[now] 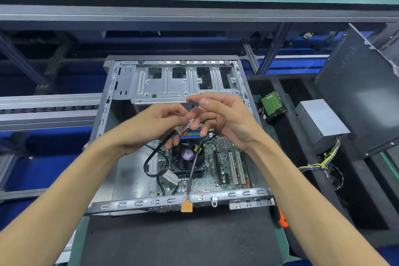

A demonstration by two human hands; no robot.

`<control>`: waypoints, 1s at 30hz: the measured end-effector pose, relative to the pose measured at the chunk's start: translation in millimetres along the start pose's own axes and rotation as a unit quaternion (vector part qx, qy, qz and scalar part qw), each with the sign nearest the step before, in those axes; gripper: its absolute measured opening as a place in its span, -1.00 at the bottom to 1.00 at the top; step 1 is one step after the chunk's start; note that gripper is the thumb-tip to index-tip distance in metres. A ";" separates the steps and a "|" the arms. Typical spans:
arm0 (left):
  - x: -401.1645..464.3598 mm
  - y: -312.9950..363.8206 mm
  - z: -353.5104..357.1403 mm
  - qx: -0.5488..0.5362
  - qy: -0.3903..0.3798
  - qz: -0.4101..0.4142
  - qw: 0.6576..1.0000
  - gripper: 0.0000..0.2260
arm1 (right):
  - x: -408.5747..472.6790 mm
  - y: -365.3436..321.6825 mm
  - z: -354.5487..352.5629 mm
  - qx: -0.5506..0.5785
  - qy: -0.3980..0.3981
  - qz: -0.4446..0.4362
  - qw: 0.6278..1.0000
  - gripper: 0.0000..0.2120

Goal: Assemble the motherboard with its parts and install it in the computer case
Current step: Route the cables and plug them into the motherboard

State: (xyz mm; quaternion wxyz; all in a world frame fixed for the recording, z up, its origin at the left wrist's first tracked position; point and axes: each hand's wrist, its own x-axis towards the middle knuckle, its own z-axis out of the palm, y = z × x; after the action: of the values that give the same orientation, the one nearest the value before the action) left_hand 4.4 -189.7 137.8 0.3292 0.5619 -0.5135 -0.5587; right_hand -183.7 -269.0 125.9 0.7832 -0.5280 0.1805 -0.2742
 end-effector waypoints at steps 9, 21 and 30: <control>2.6 -3.6 -1.6 0.004 0.020 0.005 1.000 -0.90 | -0.3 -1.3 -1.7 0.007 0.028 0.028 0.999 -0.86; 8.8 10.3 3.9 -0.008 0.051 0.120 0.991 -0.65 | -6.4 -8.2 -13.3 -0.031 0.074 0.084 0.993 -0.74; 10.3 20.5 -1.6 0.115 0.007 0.125 0.985 -0.84 | -11.9 -8.8 -16.1 -0.021 0.026 0.106 0.994 -0.74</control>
State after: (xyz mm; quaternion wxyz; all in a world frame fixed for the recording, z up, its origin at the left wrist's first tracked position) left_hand 0.1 -205.0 154.5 0.3338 0.5311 -0.6382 -0.4463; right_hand -204.4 -276.0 127.9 0.7915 -0.5152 0.2617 -0.1989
